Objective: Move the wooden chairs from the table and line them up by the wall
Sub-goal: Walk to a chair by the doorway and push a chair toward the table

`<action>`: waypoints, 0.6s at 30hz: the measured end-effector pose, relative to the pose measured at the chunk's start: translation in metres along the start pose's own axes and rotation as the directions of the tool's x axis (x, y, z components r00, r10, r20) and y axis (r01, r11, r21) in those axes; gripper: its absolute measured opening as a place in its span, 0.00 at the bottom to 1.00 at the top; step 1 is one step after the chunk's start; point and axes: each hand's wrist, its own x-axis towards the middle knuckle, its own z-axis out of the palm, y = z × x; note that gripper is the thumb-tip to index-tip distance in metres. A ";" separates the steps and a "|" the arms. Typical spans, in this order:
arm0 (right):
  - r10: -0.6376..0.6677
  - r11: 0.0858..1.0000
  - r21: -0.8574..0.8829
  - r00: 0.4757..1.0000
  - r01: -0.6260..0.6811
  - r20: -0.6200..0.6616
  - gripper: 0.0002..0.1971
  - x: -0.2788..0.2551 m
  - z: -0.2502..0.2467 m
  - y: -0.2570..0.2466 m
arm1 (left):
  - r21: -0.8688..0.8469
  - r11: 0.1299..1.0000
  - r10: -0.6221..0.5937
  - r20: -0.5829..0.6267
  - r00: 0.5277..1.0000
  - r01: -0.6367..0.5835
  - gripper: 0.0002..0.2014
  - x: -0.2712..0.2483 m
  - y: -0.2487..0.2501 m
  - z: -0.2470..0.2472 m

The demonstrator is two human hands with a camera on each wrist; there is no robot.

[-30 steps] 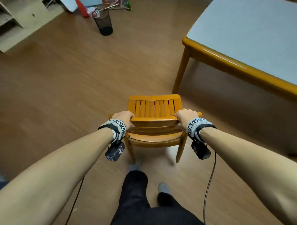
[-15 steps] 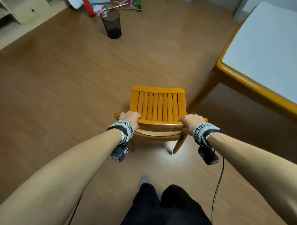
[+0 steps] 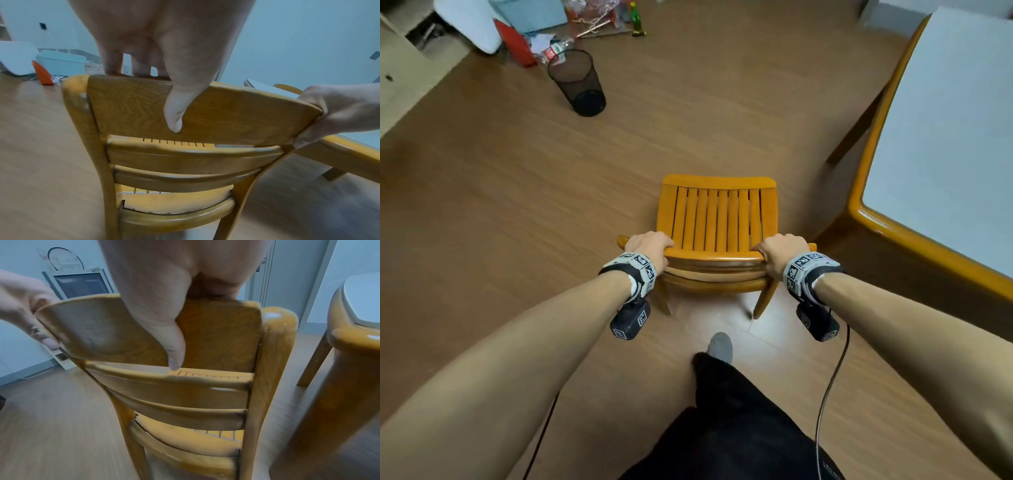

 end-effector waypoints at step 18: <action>0.188 0.975 0.113 0.981 -0.191 0.036 0.11 0.303 -0.237 0.136 | 0.156 0.970 0.196 -0.057 0.979 -0.185 0.14 0.372 0.023 -0.274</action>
